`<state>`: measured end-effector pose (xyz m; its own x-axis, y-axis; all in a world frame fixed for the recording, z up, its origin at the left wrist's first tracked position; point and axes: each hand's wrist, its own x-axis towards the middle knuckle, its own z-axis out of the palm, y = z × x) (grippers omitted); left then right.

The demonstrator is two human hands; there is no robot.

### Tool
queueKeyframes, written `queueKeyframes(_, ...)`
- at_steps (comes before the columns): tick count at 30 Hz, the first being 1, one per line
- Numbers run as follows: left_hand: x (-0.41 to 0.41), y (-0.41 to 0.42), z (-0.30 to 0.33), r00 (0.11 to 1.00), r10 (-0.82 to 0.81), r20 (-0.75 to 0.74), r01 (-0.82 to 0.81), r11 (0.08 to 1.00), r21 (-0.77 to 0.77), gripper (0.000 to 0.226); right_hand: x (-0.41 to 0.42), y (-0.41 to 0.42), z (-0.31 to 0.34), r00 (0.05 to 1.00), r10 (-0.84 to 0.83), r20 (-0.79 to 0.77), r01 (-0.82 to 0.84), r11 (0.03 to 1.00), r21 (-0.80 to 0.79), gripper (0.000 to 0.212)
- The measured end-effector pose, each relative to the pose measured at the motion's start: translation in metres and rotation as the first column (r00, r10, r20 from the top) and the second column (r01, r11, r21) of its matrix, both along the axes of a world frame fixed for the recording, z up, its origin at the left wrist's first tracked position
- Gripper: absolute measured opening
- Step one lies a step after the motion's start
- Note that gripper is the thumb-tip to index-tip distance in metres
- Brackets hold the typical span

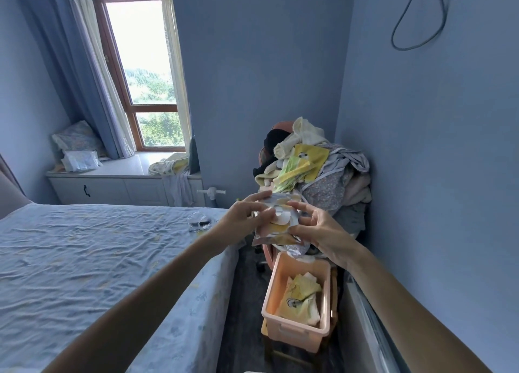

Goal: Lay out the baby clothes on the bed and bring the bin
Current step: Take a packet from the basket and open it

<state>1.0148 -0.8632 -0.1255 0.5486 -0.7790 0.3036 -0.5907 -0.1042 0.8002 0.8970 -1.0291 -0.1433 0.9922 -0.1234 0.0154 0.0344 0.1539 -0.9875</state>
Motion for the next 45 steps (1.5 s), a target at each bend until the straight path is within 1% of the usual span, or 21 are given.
queueKeyframes(3,-0.004,0.010,-0.006,0.979,0.089,-0.182,-0.107,0.990,-0.092,0.021,0.002,0.014,-0.001,1.000,0.022,-0.022,-0.023,0.999,-0.028,0.068)
queueKeyframes(4,-0.004,0.014,-0.007,0.974,0.115,-0.194,-0.139,0.984,-0.111,0.016,0.003,0.018,-0.001,0.999,0.039,-0.020,-0.039,0.999,-0.012,0.070)
queueKeyframes(6,-0.007,0.025,-0.008,0.980,0.148,-0.137,-0.164,0.979,-0.117,0.010,0.008,0.025,0.000,0.997,0.070,-0.010,-0.070,0.997,-0.011,0.088)
queueKeyframes(9,-0.010,0.044,-0.009,0.975,0.204,-0.092,-0.213,0.972,-0.103,0.016,0.014,0.037,-0.006,0.990,0.138,-0.010,-0.138,0.990,-0.036,0.102)
queueKeyframes(11,-0.013,0.059,-0.016,0.956,0.290,-0.038,-0.292,0.954,-0.068,0.024,0.016,0.046,-0.011,0.982,0.188,-0.012,-0.188,0.982,-0.034,0.093)
queueKeyframes(12,-0.016,0.067,-0.020,0.943,0.333,-0.022,-0.334,0.941,-0.056,0.026,0.016,0.051,-0.014,0.979,0.204,-0.010,-0.204,0.978,-0.039,0.082)
queueKeyframes(13,-0.019,0.076,-0.024,0.929,0.370,-0.022,-0.370,0.927,-0.056,0.025,0.017,0.057,-0.018,0.975,0.221,-0.005,-0.221,0.974,-0.040,0.071)
queueKeyframes(15,-0.027,0.093,-0.032,0.896,0.443,-0.045,-0.445,0.892,-0.080,0.022,0.019,0.069,-0.025,0.959,0.282,0.001,-0.281,0.958,-0.058,0.063)
queueKeyframes(18,-0.042,0.122,-0.041,0.830,0.551,-0.083,-0.557,0.826,-0.091,0.012,0.026,0.096,-0.034,0.919,0.394,0.001,-0.393,0.916,-0.082,0.068)
queueKeyframes(21,-0.056,0.157,-0.046,0.775,0.631,-0.032,-0.631,0.772,-0.079,0.008,0.031,0.128,-0.042,0.889,0.457,0.010,-0.456,0.888,-0.061,0.095)
queueKeyframes(22,-0.061,0.170,-0.046,0.763,0.647,-0.010,-0.645,0.759,-0.087,0.009,0.033,0.138,-0.044,0.879,0.477,0.013,-0.476,0.878,-0.058,0.098)
queueKeyframes(23,-0.066,0.183,-0.046,0.754,0.657,0.000,-0.653,0.750,-0.101,0.009,0.035,0.149,-0.044,0.868,0.496,0.014,-0.495,0.867,-0.063,0.095)
queueKeyframes(26,-0.085,0.225,-0.044,0.733,0.680,0.017,-0.673,0.729,-0.123,0.013,0.042,0.187,-0.042,0.836,0.549,0.015,-0.545,0.832,-0.101,0.066)
queueKeyframes(29,-0.109,0.275,-0.046,0.680,0.731,0.053,-0.723,0.681,-0.113,0.023,0.038,0.238,-0.036,0.778,0.628,0.029,-0.623,0.776,-0.094,0.056)
queueKeyframes(33,-0.150,0.357,-0.045,0.597,0.800,0.053,-0.795,0.600,-0.089,0.025,0.018,0.323,-0.032,0.705,0.708,0.036,-0.704,0.706,-0.079,0.055)
queueKeyframes(35,-0.177,0.400,-0.043,0.565,0.824,0.035,-0.822,0.566,-0.058,0.021,0.003,0.370,-0.030,0.667,0.745,0.030,-0.742,0.667,-0.069,0.067)
queueKeyframes(38,-0.222,0.474,-0.045,0.522,0.852,-0.023,-0.853,0.522,-0.030,0.017,-0.029,0.448,-0.028,0.617,0.787,0.017,-0.785,0.617,-0.050,0.096)
queueKeyframes(40,-0.255,0.524,-0.048,0.480,0.877,-0.031,-0.877,0.479,-0.022,0.019,-0.054,0.504,-0.031,0.598,0.801,0.016,-0.800,0.598,-0.053,0.100)
queueKeyframes(41,-0.272,0.551,-0.051,0.459,0.888,-0.042,-0.889,0.458,-0.020,0.018,-0.067,0.532,-0.032,0.589,0.808,0.006,-0.807,0.588,-0.054,0.094)
queueKeyframes(44,-0.315,0.631,-0.058,0.450,0.889,-0.085,-0.893,0.450,-0.023,0.007,-0.101,0.615,-0.034,0.552,0.834,-0.010,-0.833,0.551,-0.054,0.055)
queueKeyframes(45,-0.329,0.656,-0.060,0.442,0.891,-0.108,-0.897,0.442,-0.028,0.008,-0.112,0.642,-0.034,0.534,0.845,-0.015,-0.844,0.532,-0.072,0.050)
